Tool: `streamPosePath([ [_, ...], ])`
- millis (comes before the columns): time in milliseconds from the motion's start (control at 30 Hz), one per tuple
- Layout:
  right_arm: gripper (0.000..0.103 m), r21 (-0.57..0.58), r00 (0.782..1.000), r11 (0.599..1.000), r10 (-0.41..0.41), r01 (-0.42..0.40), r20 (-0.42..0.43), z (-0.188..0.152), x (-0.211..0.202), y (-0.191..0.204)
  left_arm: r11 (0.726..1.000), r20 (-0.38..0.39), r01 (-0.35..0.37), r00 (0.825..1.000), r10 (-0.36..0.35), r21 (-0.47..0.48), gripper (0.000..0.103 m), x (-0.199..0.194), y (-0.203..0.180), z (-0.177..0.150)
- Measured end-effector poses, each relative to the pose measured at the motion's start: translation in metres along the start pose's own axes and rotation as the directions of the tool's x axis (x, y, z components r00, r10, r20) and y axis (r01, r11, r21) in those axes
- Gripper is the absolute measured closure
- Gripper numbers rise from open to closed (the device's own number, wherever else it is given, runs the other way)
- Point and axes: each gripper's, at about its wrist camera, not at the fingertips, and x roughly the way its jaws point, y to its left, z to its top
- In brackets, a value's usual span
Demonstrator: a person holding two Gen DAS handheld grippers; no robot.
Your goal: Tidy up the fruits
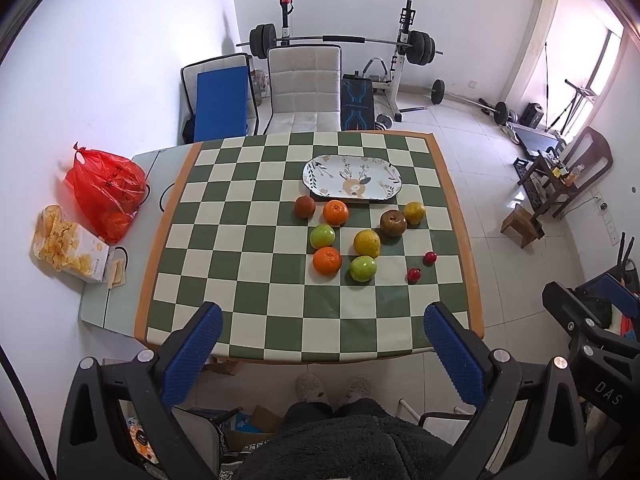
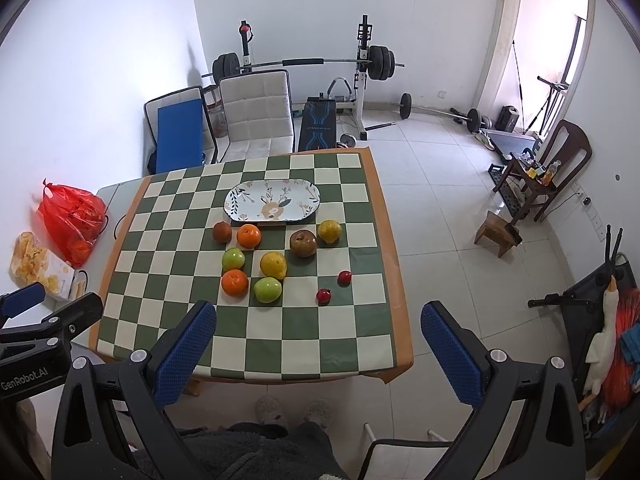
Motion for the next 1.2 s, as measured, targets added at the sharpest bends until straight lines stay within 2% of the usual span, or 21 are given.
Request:
streamPosePath([
  [1200, 0.0, 0.006, 1.0, 1.0, 0.006, -0.006, 0.004, 0.0001, -0.003, 0.0015, 1.0, 0.007, 0.005, 1.0, -0.005, -0.006, 0.0, -0.0019, 0.004, -0.0071],
])
